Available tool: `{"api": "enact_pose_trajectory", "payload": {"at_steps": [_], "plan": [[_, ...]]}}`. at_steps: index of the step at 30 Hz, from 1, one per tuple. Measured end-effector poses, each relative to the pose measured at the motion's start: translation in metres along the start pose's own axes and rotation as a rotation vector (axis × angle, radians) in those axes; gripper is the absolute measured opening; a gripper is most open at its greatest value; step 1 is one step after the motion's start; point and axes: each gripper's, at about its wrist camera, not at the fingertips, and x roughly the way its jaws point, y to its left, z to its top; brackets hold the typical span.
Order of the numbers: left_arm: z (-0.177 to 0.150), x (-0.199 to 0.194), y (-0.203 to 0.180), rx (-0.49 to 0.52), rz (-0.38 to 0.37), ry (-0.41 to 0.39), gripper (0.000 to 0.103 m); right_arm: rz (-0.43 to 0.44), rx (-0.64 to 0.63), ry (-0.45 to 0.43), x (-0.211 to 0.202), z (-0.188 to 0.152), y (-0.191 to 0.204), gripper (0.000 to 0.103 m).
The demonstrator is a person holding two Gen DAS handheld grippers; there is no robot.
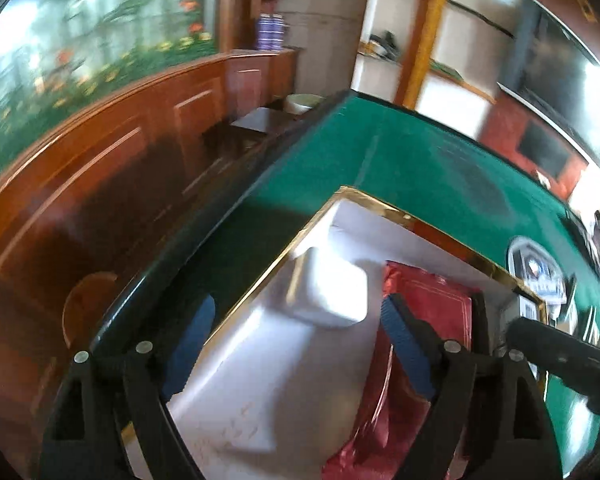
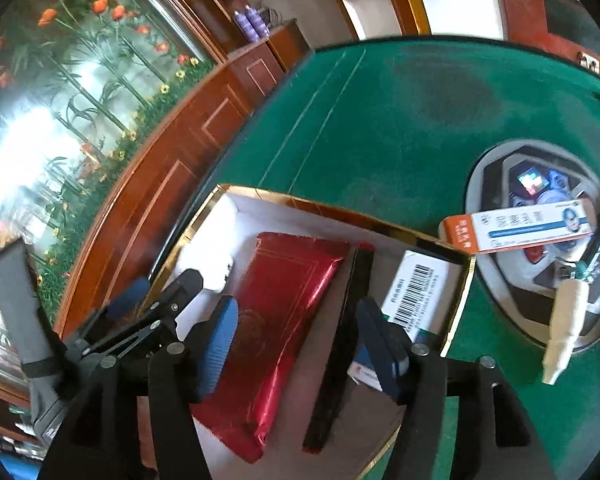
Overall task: Organize objects
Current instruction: 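Lower the black marker into the tray beside the red bag and open the right gripper, then move the left gripper to the large white carton and grasp it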
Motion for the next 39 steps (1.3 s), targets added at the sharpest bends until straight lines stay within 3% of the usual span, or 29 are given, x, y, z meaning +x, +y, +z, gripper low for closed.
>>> {"api": "enact_pose_trajectory", "payload": {"at_steps": [5,11,19,22,25,28,33,36,39], "plan": [[-0.026,-0.02,0.021,-0.179,0.04,-0.059,0.088,-0.023,-0.04,-0.068,-0.031,-0.011,0.003,0.081],[-0.04,-0.034,0.019,-0.246,0.085,-0.099,0.091,-0.024,-0.024,-0.1,-0.057,-0.03,-0.011,0.087],[-0.042,-0.075,0.021,-0.362,-0.041,-0.126,0.092,-0.148,-0.123,-0.239,-0.122,-0.059,-0.017,0.092],[-0.046,-0.108,0.0,-0.297,-0.054,-0.211,0.094,-0.237,-0.178,-0.345,-0.158,-0.069,-0.02,0.095],[-0.053,-0.148,-0.041,-0.152,-0.052,-0.328,0.099,-0.322,-0.204,-0.471,-0.194,-0.083,-0.025,0.103],[-0.059,-0.174,-0.081,-0.014,-0.08,-0.395,0.099,-0.417,-0.226,-0.596,-0.225,-0.094,-0.034,0.103],[-0.059,-0.212,-0.131,0.13,-0.196,-0.462,0.099,-0.449,-0.185,-0.467,-0.243,-0.081,-0.082,0.103],[-0.05,-0.235,-0.159,0.184,-0.288,-0.469,0.1,-0.432,-0.039,-0.43,-0.27,-0.073,-0.138,0.103],[-0.039,-0.242,-0.188,0.257,-0.364,-0.411,0.103,-0.408,0.132,-0.424,-0.298,-0.077,-0.194,0.103]]}}
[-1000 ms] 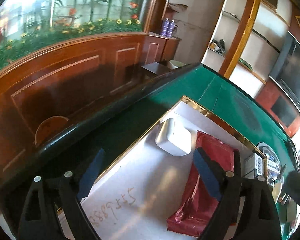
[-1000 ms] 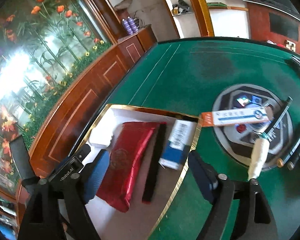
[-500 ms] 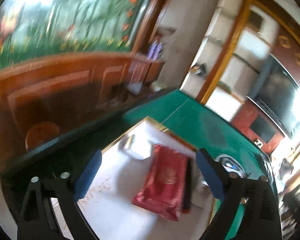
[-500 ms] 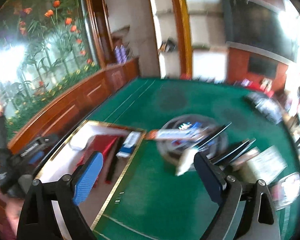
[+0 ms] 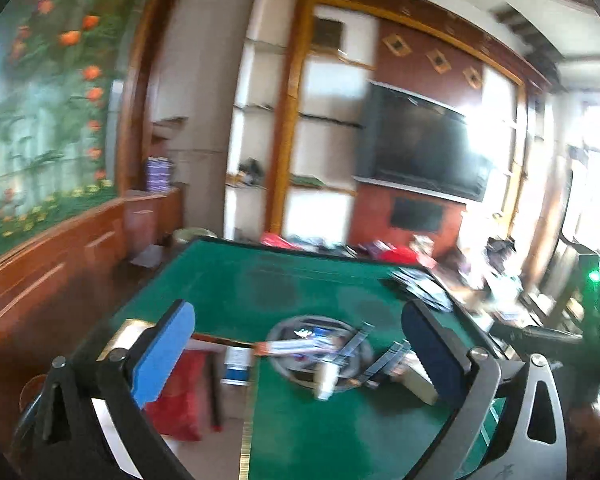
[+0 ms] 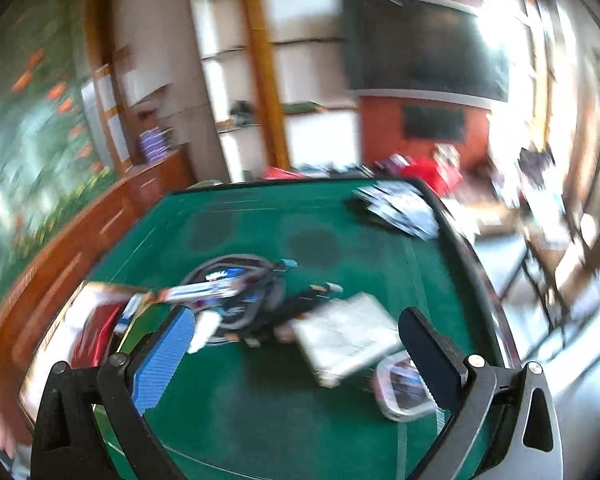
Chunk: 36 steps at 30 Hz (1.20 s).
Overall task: Organize objects
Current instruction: 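Move the left gripper to the large white carton and grasp it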
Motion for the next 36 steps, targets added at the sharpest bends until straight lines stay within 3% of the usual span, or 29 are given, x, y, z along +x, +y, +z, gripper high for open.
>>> {"api": "enact_pose_trajectory", "payload": {"at_steps": [2,6,9,13,20,22,25,28,30,33,36], "plan": [[0.001,0.02,-0.024,0.078,-0.057,0.089,0.103,-0.009,0.094,0.004,-0.002,-0.002,-0.035,0.103],[-0.02,0.06,-0.05,0.125,-0.021,0.176,0.103,-0.021,0.178,0.02,0.01,-0.015,-0.071,0.103],[-0.043,0.08,-0.053,0.095,-0.034,0.237,0.103,0.064,0.186,0.097,0.041,-0.017,-0.073,0.103],[-0.068,0.108,-0.045,0.097,0.017,0.318,0.103,0.125,0.227,0.159,0.092,-0.003,-0.073,0.103],[-0.078,0.125,-0.012,0.037,0.068,0.375,0.103,0.069,0.157,0.267,0.188,0.012,-0.061,0.103],[-0.079,0.127,-0.007,0.027,0.072,0.376,0.103,0.135,0.14,0.33,0.203,0.007,-0.058,0.103],[-0.079,0.128,-0.003,0.008,0.046,0.369,0.103,0.353,0.12,0.424,0.203,-0.01,-0.046,0.103],[-0.081,0.128,-0.008,0.027,0.008,0.354,0.103,0.605,0.017,0.468,0.177,-0.029,-0.016,0.103],[-0.085,0.13,-0.017,0.063,-0.016,0.354,0.103,0.741,-0.048,0.45,0.151,-0.037,0.0,0.103],[-0.095,0.133,-0.035,0.129,-0.062,0.378,0.103,0.72,-0.029,0.351,0.127,-0.041,-0.007,0.103],[-0.107,0.135,-0.056,0.226,-0.093,0.385,0.103,0.642,0.068,0.336,0.131,-0.045,-0.029,0.103]]}}
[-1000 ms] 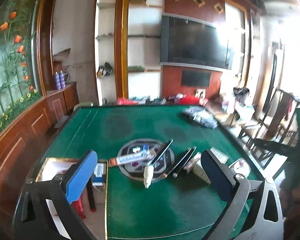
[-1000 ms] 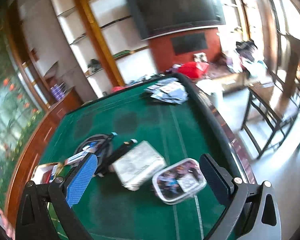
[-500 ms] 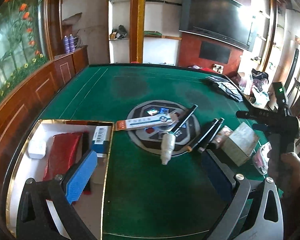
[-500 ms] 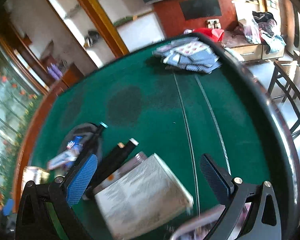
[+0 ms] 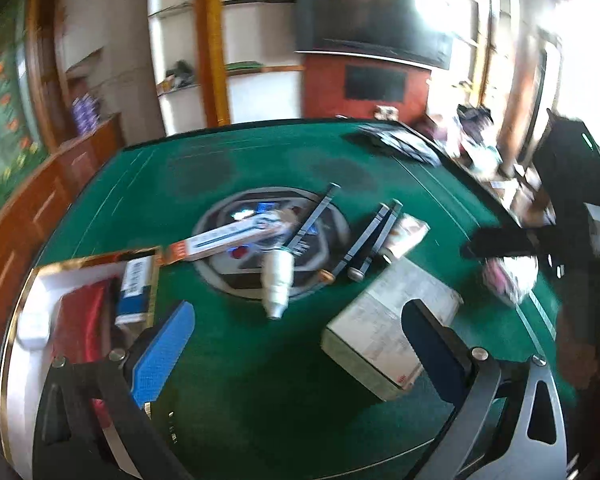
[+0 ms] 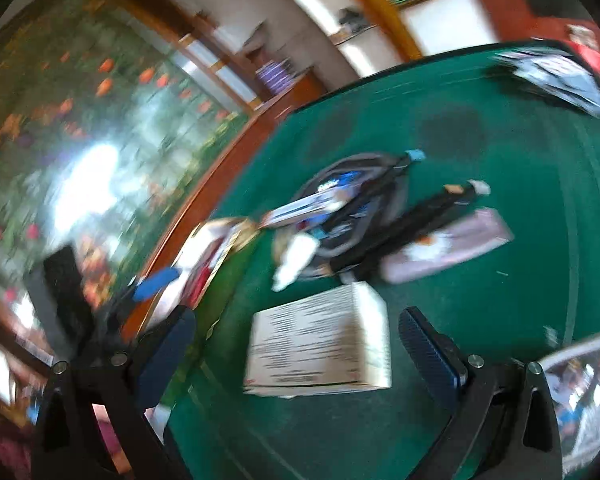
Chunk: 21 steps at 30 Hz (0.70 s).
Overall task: Organize objects
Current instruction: 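Move the left gripper to the large white carton and grasp it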
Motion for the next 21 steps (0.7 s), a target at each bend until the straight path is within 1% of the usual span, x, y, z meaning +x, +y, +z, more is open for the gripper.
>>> {"api": "enact_pose_trajectory", "payload": {"at_steps": [2,4,7,9,10,11,13,14,15,16,18,20,21], "plan": [[-0.003,0.009,-0.014,0.071,-0.029,0.009,0.103,-0.008,0.056,-0.026,-0.006,0.0,-0.013,0.103],[-0.003,0.018,-0.023,0.131,-0.058,0.023,0.103,0.0,0.085,-0.048,-0.012,-0.001,-0.02,0.103],[-0.004,0.034,-0.037,0.226,-0.087,0.047,0.103,0.018,0.096,-0.066,-0.017,-0.003,-0.017,0.103],[-0.004,0.044,-0.045,0.267,-0.101,0.066,0.103,0.015,0.099,-0.07,-0.019,-0.003,-0.016,0.103],[-0.004,0.05,-0.049,0.282,-0.118,0.075,0.103,0.015,0.097,-0.073,-0.018,-0.002,-0.016,0.103],[-0.003,0.052,-0.049,0.27,-0.141,0.066,0.103,0.015,0.097,-0.073,-0.02,0.0,-0.016,0.103],[0.001,0.059,-0.051,0.235,-0.17,0.105,0.103,0.002,0.094,-0.075,-0.018,0.001,-0.017,0.103],[0.002,0.062,-0.054,0.215,-0.203,0.149,0.103,-0.007,0.094,-0.075,-0.017,0.002,-0.017,0.103],[0.0,0.062,-0.057,0.21,-0.252,0.169,0.103,-0.01,0.098,-0.073,-0.016,0.002,-0.018,0.103],[-0.004,0.059,-0.065,0.225,-0.284,0.178,0.103,-0.009,0.103,-0.072,-0.014,0.003,-0.019,0.103],[-0.013,0.05,-0.08,0.291,-0.305,0.184,0.103,-0.009,0.106,-0.071,-0.014,0.003,-0.021,0.103],[-0.02,0.041,-0.091,0.326,-0.347,0.191,0.103,-0.008,0.105,-0.072,-0.014,0.003,-0.02,0.103],[-0.023,0.037,-0.095,0.338,-0.35,0.194,0.103,-0.007,0.106,-0.071,-0.014,0.003,-0.02,0.103]]}}
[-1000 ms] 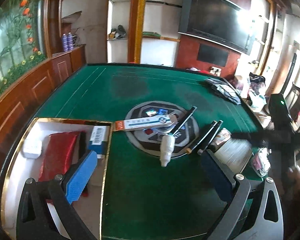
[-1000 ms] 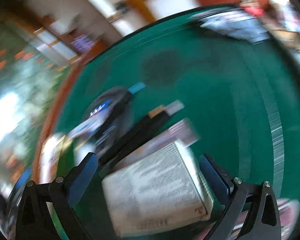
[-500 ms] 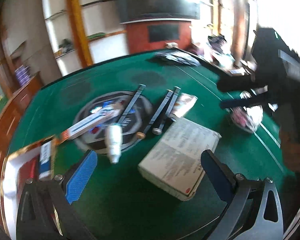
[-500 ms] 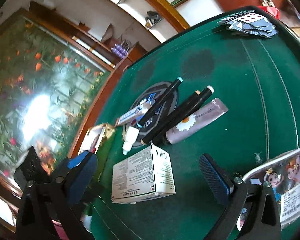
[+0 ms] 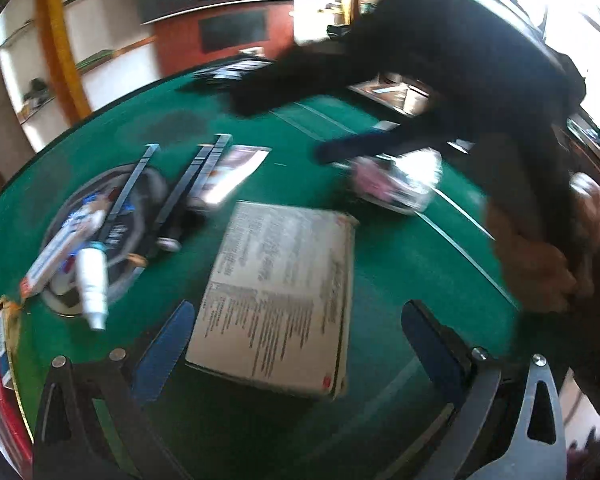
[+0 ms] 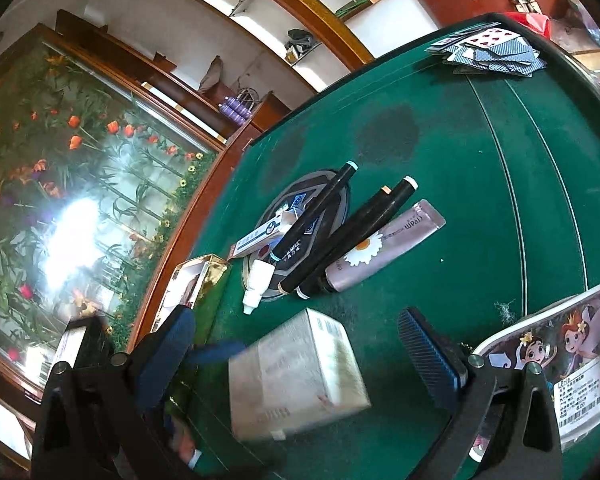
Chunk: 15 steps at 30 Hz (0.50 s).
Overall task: Organize objects
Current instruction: 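Move the left gripper to the large white carton and grasp it, then lift the white carton with the left gripper while the right grasps the cartoon plastic box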
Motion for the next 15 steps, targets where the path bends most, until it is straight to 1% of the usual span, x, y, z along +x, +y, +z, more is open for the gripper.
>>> {"api": "enact_pose_trajectory", "payload": {"at_steps": [3,4,6,8,11,13,15], "plan": [[0.001,0.002,-0.013,0.032,0.088,-0.009,0.103,-0.006,-0.002,-0.003,0.001,0.0,0.0,0.103],[0.003,0.008,-0.016,0.043,0.158,-0.01,0.103,-0.009,-0.003,-0.004,0.001,0.0,0.0,0.103],[0.005,0.015,-0.017,0.049,0.233,-0.008,0.103,-0.028,-0.007,-0.017,0.0,0.0,0.0,0.103],[0.009,0.025,-0.018,0.055,0.264,0.002,0.103,-0.043,-0.011,-0.03,-0.002,0.0,0.0,0.103],[0.008,0.035,-0.023,0.071,0.294,0.007,0.103,-0.043,-0.003,-0.045,-0.005,0.002,-0.003,0.103],[0.007,0.035,-0.028,0.08,0.318,-0.008,0.103,-0.042,0.005,-0.05,-0.005,0.002,-0.005,0.103],[0.006,0.034,-0.032,0.098,0.342,-0.003,0.103,-0.044,0.011,-0.05,-0.005,0.003,-0.006,0.103]]}}
